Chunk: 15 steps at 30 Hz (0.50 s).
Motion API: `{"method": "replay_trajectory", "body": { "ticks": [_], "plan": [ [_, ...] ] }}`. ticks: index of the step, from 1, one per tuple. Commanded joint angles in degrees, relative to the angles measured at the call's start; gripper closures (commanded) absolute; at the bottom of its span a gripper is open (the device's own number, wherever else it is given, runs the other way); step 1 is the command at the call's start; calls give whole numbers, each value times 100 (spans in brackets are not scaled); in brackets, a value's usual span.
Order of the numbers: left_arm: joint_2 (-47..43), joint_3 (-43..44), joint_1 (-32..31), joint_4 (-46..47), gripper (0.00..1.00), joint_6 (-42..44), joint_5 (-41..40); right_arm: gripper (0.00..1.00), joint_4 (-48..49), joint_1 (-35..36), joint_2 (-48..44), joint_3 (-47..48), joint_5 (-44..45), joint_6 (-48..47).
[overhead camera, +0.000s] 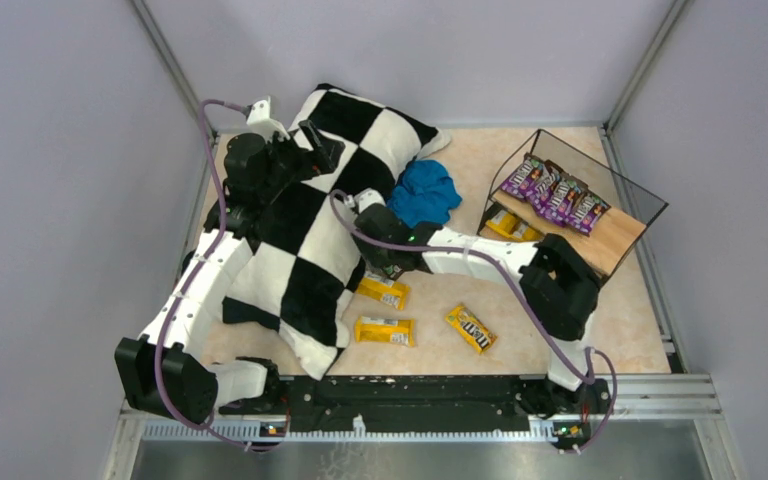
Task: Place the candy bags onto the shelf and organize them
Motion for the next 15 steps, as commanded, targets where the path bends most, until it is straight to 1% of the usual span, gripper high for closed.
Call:
{"method": "replay_trajectory", "body": {
  "ticks": [1,2,4,6,10,15],
  "plan": [
    [-124,78,27,297,2,32,-43,50,-564,405,321,353,669,-240],
    [-132,78,27,288,2,54,-75,55,-582,450,351,362,622,-251],
    [-159,78,34,283,1,82,-113,62,-458,526,385,305,501,-318],
    [-169,74,35,281,1,96,-152,66,-348,561,423,269,385,-336],
    [-166,70,42,276,1,115,-195,69,-227,561,576,274,451,-386],
    [-130,65,99,297,2,25,-42,74,-239,564,847,441,634,-451]
  ]
}}
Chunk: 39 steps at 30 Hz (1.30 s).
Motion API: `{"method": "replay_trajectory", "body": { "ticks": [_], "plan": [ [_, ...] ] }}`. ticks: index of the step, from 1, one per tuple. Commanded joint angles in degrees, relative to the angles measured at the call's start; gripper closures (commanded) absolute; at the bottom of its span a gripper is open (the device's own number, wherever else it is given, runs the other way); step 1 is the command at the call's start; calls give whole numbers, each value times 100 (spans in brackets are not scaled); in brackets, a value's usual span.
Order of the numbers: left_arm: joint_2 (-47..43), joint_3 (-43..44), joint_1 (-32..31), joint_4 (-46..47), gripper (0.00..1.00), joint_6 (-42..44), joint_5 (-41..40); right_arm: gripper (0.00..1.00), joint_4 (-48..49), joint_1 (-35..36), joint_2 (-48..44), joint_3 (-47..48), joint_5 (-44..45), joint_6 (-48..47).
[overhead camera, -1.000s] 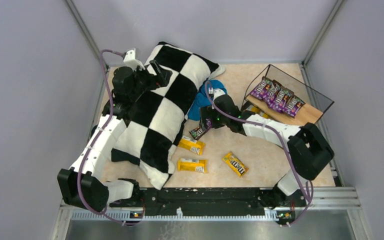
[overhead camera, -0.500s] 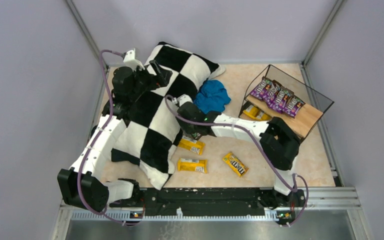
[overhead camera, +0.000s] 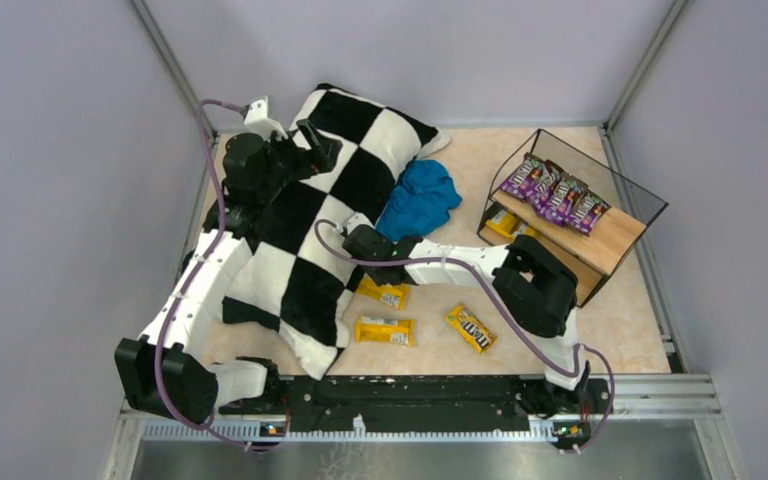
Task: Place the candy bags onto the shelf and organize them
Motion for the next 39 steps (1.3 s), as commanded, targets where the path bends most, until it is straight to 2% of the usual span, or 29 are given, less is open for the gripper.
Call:
{"method": "replay_trajectory", "body": {
  "ticks": [1,5,8,15,20,25,30,32,35,39],
  "plan": [
    [-114,61,90,299,1,16,86,74,101,10,257,334,275,-101],
    [-105,61,131,299,2,15,81,75,117,17,364,334,281,-101],
    [-76,53,166,299,2,-30,148,76,77,39,410,282,597,-114],
    [-38,28,207,299,2,-125,285,100,463,44,178,-150,690,-110],
    [-42,26,212,298,2,-134,299,100,658,44,-422,-584,630,-387],
    [-34,12,212,298,2,-138,284,100,306,44,-1165,-837,450,-629],
    [-32,17,225,377,2,-181,352,100,158,61,-1432,-1034,-925,-574],
    [-40,8,225,469,2,-195,376,100,324,119,-1474,-1212,-1224,-506],
    [-36,-7,225,477,2,-196,348,100,451,297,-1474,-1351,-1237,-484],
    [1,-6,225,484,2,-229,410,100,380,449,-1473,-1396,-764,-482]
  ]
}}
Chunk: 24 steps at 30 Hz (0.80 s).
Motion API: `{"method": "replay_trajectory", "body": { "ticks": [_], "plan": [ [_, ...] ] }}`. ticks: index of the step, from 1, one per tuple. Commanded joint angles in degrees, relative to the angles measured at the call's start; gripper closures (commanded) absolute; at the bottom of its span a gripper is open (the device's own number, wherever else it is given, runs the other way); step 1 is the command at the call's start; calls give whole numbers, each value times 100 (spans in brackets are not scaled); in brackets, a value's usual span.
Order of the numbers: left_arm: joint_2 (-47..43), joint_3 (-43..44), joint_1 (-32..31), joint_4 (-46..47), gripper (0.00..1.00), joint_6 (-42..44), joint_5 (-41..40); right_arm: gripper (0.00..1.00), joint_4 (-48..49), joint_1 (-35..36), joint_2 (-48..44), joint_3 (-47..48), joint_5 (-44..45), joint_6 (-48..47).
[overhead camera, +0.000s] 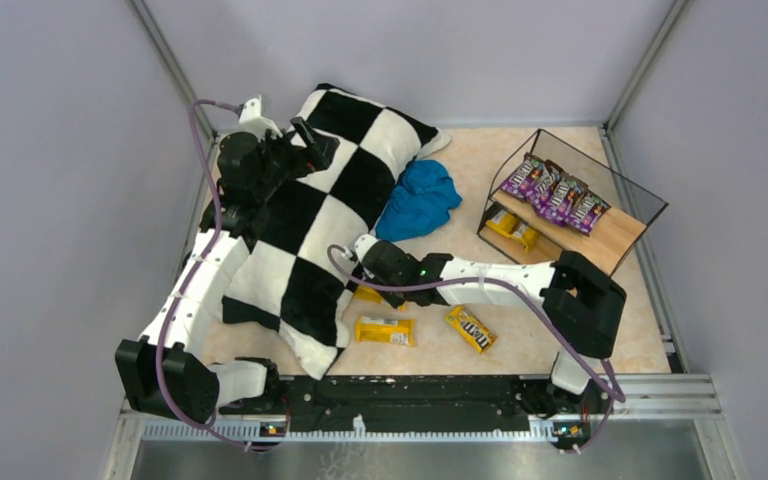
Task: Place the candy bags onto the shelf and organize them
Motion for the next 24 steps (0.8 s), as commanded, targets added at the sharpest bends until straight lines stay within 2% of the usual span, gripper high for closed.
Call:
{"method": "replay_trajectory", "body": {
  "ticks": [1,5,9,13,17,24],
  "plan": [
    [-1,-13,24,399,2,-51,123,100,65,213,-97,-24,198,38],
    [-9,-7,24,387,2,-26,60,98,-66,388,-45,-24,821,-79],
    [-1,-3,24,388,2,-29,92,83,-194,650,87,56,1685,-128],
    [17,-14,32,387,2,-34,92,65,-596,854,315,301,2518,206],
    [26,-15,46,398,2,-50,106,48,-702,1142,405,317,3027,371],
    [31,-22,50,404,1,-60,124,43,-1084,1411,905,696,3784,719]
  ]
}}
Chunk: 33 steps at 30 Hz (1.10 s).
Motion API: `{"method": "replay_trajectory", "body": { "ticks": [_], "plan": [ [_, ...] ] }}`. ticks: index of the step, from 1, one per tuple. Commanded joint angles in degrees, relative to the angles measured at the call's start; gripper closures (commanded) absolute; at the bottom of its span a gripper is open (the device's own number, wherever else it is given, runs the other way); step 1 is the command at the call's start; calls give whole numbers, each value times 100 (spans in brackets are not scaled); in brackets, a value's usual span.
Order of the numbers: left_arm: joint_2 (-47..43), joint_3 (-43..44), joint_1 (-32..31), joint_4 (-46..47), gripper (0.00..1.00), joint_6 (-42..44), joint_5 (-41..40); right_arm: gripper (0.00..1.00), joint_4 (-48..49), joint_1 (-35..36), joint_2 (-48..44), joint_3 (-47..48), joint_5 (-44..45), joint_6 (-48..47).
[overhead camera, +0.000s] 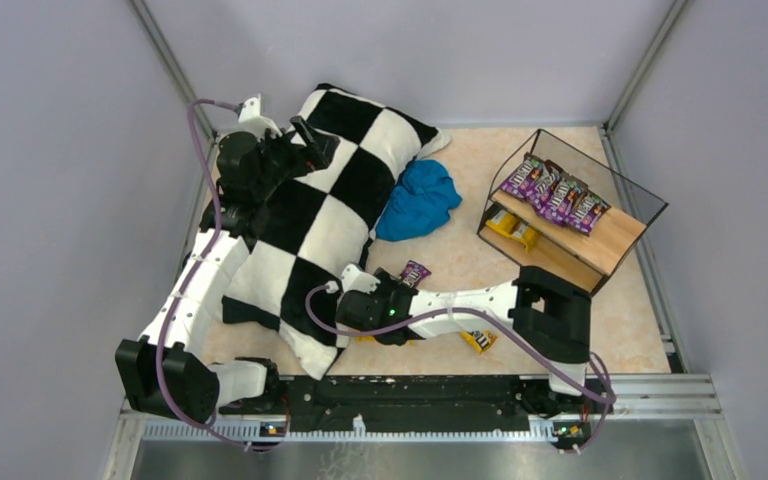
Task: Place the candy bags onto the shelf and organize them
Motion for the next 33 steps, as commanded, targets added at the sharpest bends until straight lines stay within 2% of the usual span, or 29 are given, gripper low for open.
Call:
{"method": "replay_trajectory", "body": {
  "ticks": [1,5,15,17,21,25,30,33],
  "plan": [
    [24,-23,36,315,2,-38,67,43,-298,141,362,528,828,343],
    [23,-21,39,312,2,-30,54,42,-501,179,711,821,1213,369],
    [21,-10,48,306,1,-37,70,51,-622,180,1249,1136,1441,170],
    [21,-10,63,305,2,-45,96,55,-649,180,1296,1187,1466,166],
    [28,-10,81,312,2,-63,105,73,-597,184,1289,1192,1455,144],
    [34,-10,91,326,1,-65,123,82,-622,189,1180,1183,1534,182],
    [21,-11,92,320,2,-74,124,100,-763,188,842,1050,1926,241],
    [18,-11,100,327,2,-74,124,100,-668,184,402,701,2405,143]
  ]
}}
